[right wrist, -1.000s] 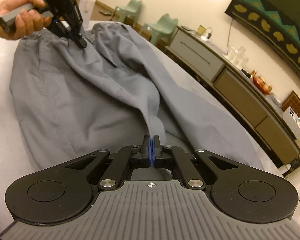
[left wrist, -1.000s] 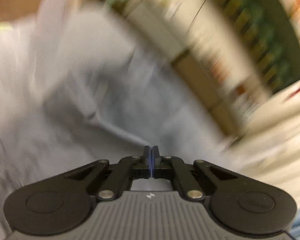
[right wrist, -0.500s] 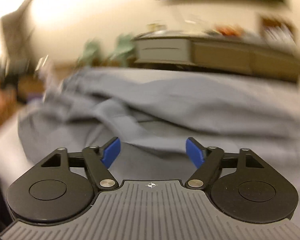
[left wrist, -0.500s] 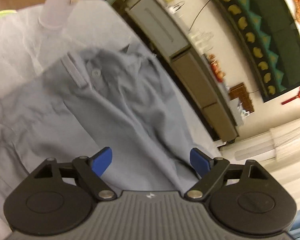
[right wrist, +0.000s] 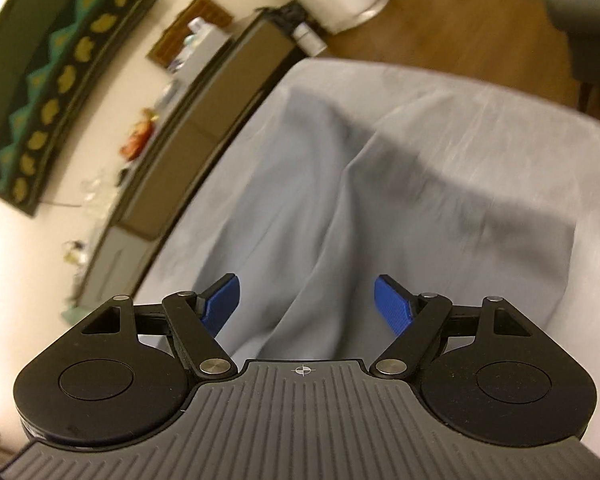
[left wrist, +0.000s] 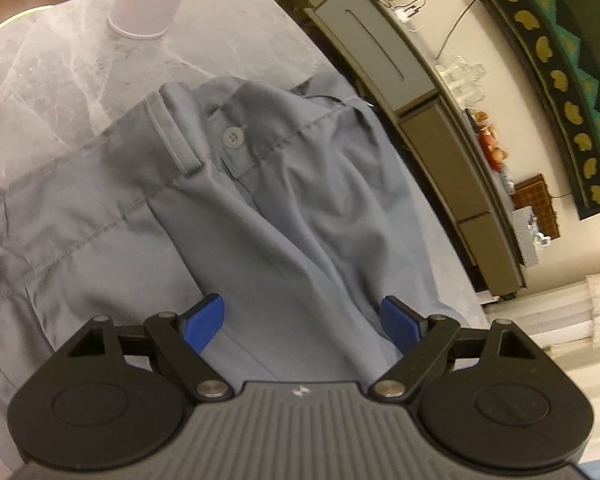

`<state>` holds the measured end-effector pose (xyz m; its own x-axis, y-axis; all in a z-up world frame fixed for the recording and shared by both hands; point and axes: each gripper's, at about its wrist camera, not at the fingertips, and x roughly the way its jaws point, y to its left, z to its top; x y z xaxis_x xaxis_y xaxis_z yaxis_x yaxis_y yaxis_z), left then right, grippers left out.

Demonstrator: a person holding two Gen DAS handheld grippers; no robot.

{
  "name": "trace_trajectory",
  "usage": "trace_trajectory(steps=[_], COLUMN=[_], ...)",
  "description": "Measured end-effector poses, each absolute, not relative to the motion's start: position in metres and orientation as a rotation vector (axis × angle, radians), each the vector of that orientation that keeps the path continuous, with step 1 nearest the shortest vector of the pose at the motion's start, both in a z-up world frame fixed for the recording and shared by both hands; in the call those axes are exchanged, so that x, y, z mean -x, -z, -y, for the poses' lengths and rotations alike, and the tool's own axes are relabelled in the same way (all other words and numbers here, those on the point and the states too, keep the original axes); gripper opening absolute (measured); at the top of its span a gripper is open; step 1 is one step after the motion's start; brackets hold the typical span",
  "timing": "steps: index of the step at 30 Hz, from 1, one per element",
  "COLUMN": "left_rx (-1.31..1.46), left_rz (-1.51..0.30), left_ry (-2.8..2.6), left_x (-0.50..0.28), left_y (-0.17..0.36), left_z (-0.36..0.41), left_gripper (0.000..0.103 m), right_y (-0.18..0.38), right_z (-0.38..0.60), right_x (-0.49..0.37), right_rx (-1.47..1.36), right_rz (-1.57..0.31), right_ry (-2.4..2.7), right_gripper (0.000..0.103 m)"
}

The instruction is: Fold clothes

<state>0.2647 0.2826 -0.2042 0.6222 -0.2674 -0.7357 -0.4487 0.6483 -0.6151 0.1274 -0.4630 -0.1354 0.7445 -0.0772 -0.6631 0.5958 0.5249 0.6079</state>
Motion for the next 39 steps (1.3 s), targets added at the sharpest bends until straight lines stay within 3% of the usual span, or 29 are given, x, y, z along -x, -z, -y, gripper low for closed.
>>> trace_trajectory(steps=[1,2,3,4,5,6,10,13,15,17,19,20,21,22,24,26,27,28,29,30,33,39], left_rx=[0.882,0.864,0.838,0.812,0.806,0.807,0.831,0.866,0.885,0.892,0.895,0.894,0.895,0.895,0.896,0.897,0.859,0.819,0.796,0.773,0.796,0.732], left_rz=[-0.928,-0.936,-0.957,-0.978,-1.007,-0.998,-0.83,-0.813,-0.891,-0.913,-0.898,-0.889,-0.879,-0.869,-0.849,-0.853,-0.889,-0.925,-0.927,-0.928,-0.826,-0.538], left_ry=[-0.132,-0.136,-0.152,-0.167,-0.149,-0.139,-0.068,-0.083,-0.133,-0.147,-0.147,-0.149,-0.168,-0.186,-0.224,-0.239,-0.242,-0.245,-0.222,-0.198,-0.071,0.141], left_x=[-0.268,-0.271,-0.274,-0.277,-0.28,-0.28,-0.263,-0.24,-0.237,-0.238,-0.236,-0.235,-0.235,-0.235,-0.234,-0.242,-0.254,-0.266,-0.275,-0.284,-0.298,-0.274], left_y=[0.205,0.207,0.209,0.211,0.215,0.214,0.173,0.171,0.187,0.191,0.187,0.184,0.183,0.181,0.177,0.185,0.19,0.196,0.194,0.193,0.156,0.019], left_z=[-0.283,-0.284,-0.284,-0.283,-0.285,-0.287,-0.298,-0.301,-0.3,-0.301,-0.303,-0.303,-0.303,-0.302,-0.301,-0.304,-0.301,-0.298,-0.297,-0.295,-0.296,-0.296], left_gripper=[0.083,0.079,0.056,0.017,0.006,0.004,0.002,0.002,0.004,0.009,0.028,0.037,0.058,0.071,0.074,0.075,0.068,0.028,0.006,0.003,0.003,0.002], right_y=[0.137,0.141,0.145,0.149,0.15,0.15,0.117,0.081,0.087,0.107,0.123,0.13,0.135,0.137,0.136,0.138,0.141,0.145,0.151,0.156,0.136,0.015], right_z=[0.466,0.468,0.47,0.471,0.473,0.476,0.481,0.471,0.466,0.47,0.475,0.476,0.478,0.48,0.482,0.483,0.483,0.482,0.485,0.487,0.494,0.496], right_x=[-0.133,-0.14,-0.147,-0.153,-0.154,-0.153,-0.133,-0.1,-0.082,-0.08,-0.085,-0.086,-0.086,-0.086,-0.085,-0.089,-0.093,-0.098,-0.105,-0.112,-0.12,-0.105], right_rx=[-0.93,-0.923,-0.915,-0.905,-0.901,-0.902,-0.894,-0.832,-0.816,-0.841,-0.851,-0.853,-0.868,-0.882,-0.875,-0.869,-0.87,-0.874,-0.884,-0.894,-0.892,-0.835], right_rz=[-0.635,-0.65,-0.663,-0.68,-0.682,-0.677,-0.552,-0.449,-0.488,-0.57,-0.631,-0.654,-0.661,-0.659,-0.641,-0.636,-0.645,-0.658,-0.678,-0.696,-0.568,-0.281], right_ry=[0.459,0.465,0.464,0.462,0.457,0.45,0.396,0.379,0.433,0.475,0.496,0.504,0.515,0.528,0.543,0.544,0.539,0.531,0.508,0.484,0.452,0.348], right_gripper=[0.07,0.049,0.023,0.014,0.007,0.004,0.001,0.001,0.001,0.002,0.004,0.011,0.023,0.029,0.056,0.058,0.057,0.051,0.018,0.001,0.0,0.0])
